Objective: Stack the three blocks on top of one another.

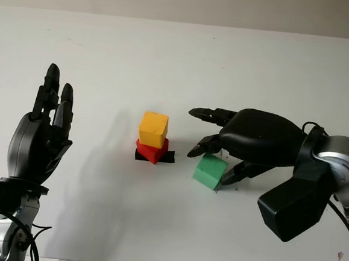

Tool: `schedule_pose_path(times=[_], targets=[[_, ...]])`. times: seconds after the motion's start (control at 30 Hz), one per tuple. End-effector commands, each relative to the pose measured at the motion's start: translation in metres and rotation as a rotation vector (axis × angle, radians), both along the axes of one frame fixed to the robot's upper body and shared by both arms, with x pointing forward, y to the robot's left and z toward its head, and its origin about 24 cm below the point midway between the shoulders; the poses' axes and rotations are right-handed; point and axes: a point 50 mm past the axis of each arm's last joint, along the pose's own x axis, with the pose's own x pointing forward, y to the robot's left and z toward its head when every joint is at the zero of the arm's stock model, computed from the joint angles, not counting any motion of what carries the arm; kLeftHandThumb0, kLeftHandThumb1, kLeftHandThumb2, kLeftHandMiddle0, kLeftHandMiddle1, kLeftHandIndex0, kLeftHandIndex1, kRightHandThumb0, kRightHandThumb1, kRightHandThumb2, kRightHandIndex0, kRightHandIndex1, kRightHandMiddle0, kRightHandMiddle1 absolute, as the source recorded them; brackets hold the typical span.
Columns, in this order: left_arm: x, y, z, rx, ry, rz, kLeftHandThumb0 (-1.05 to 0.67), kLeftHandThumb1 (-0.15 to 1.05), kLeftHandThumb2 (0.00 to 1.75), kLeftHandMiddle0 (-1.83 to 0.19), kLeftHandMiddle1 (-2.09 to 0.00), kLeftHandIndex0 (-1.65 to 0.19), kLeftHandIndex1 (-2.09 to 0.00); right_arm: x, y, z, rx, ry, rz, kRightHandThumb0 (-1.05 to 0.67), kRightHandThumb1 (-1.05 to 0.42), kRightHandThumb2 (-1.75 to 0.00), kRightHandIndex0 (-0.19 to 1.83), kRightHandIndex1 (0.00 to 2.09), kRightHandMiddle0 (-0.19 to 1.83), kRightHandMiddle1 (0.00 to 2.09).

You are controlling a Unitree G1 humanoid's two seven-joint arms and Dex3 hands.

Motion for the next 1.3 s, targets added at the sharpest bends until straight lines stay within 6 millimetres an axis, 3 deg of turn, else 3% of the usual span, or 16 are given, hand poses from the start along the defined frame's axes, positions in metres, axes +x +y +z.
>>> schedule_pose_path(times=[0.0,0.53,0.67,0.8,1.27], targets=[[-0.003,0.001,0.0,0.004,-0.004,0.007,-0.67,1.05,0.55,0.19,0.0,0.19,0.0,0.001,0.002,0.0,-0.01,-0.004,0.009,-0.46,-0.95,-0.05,0.05,0.07,0.67,0.38],[-0.004,0.002,0.0,0.007,-0.006,0.007,-0.67,1.05,0.53,0.19,-0.02,0.19,0.0,0.001,0.004,-0.001,-0.043,0.003,0.017,-0.42,-0.93,-0.06,0.08,0.07,0.71,0.49],[-0.005,0.002,0.0,0.006,0.003,0.013,-0.68,1.05,0.53,0.19,-0.02,0.19,0.0,0.001,0.005,0.001,-0.039,-0.012,0.025,-0.39,-0.92,-0.05,0.16,0.07,0.69,0.89],[-0.004,0.002,0.0,-0.001,-0.007,0.005,-0.67,1.05,0.54,0.19,-0.01,0.19,0.0,0.003,0.006,0.007,-0.048,-0.032,0.019,-0.4,-0.93,-0.05,0.2,0.07,0.63,1.05],[-0.004,0.0,-0.001,-0.009,0.0,0.005,-0.67,1.05,0.53,0.19,-0.02,0.19,0.0,0.026,0.011,0.071,-0.014,-0.22,0.0,-0.43,-0.91,-0.05,0.29,0.08,0.57,1.19]])
